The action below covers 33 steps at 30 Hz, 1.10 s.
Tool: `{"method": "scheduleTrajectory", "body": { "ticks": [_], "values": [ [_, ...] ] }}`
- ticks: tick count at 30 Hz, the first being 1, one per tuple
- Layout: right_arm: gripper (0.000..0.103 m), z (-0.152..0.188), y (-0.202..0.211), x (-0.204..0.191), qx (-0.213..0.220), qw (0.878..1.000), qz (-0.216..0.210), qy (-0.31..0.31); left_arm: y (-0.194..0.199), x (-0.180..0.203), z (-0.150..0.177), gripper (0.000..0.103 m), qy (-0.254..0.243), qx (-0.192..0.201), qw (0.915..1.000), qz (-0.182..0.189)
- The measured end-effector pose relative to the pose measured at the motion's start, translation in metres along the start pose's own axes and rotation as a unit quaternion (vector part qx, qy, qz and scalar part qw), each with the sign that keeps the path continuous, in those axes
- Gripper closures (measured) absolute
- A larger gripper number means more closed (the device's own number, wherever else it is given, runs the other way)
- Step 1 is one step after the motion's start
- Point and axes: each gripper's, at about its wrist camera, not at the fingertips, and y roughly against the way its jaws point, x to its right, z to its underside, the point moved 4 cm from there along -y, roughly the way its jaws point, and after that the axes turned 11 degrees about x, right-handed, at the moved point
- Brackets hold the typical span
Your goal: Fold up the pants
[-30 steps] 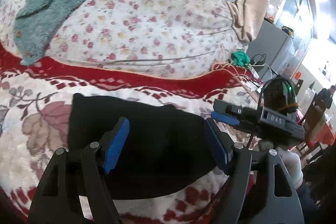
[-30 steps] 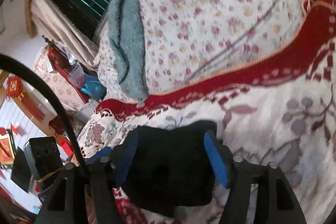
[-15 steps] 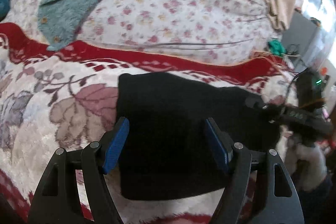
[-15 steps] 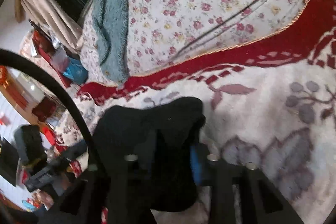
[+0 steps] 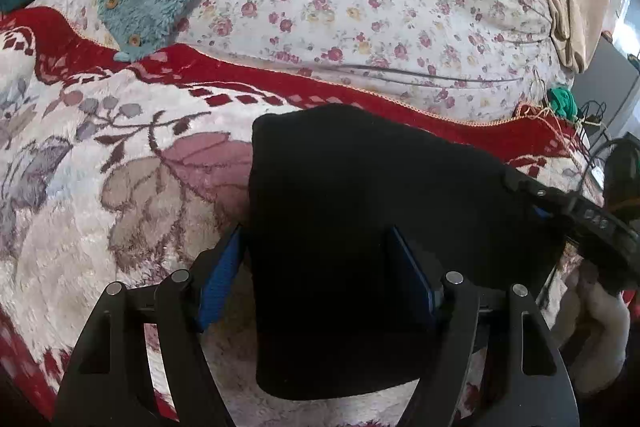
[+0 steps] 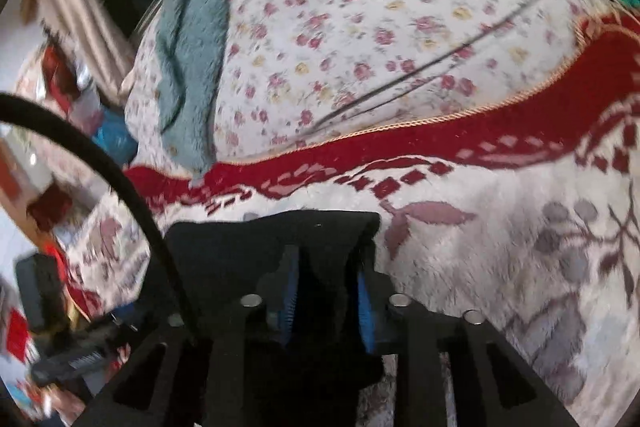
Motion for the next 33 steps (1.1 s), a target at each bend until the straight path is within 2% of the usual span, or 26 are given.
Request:
{"method": "scheduleTrajectory", "body": {
  "ticks": [2, 9, 15, 18, 21, 29, 33],
  "values": [
    [0.055, -0.005, 0.009, -0.003, 0.010, 1.000, -0.013, -0.002, 0.002, 0.000, -0.001, 0.030, -0.003, 0.002, 1.0000, -0.003],
    [0.055, -0.011, 0.039, -0.029, 0.033, 0.999, -0.035, 0.022, 0.008, 0.002, -0.005, 0.030, -0.005, 0.009, 0.9999, -0.010],
    [0.045, -0.004, 0.041, -0.039, 0.029, 0.998, -0.042, 0.033, 0.022, 0.002, -0.011, 0.030, -0.010, 0.017, 0.9998, -0.002],
    [0.042, -0.002, 0.041, -0.037, 0.027, 0.999, -0.037, 0.027, 0.027, -0.001, -0.014, 0.030, -0.004, 0.015, 0.9999, 0.005],
    [0.032, 0.000, 0.043, -0.037, 0.026, 0.999, -0.033, 0.029, 0.030, -0.004, -0.014, 0.030, -0.001, 0.011, 0.9999, 0.011],
    [0.031, 0.009, 0.031, -0.018, -0.002, 1.000, -0.019, 0.008, 0.025, -0.014, -0.011, 0.030, 0.021, -0.015, 0.9995, 0.018],
    [0.026, 0.014, 0.024, -0.007, -0.010, 1.000, -0.022, -0.009, 0.023, -0.016, -0.011, 0.030, 0.027, -0.018, 0.9991, 0.029]
  ]
}}
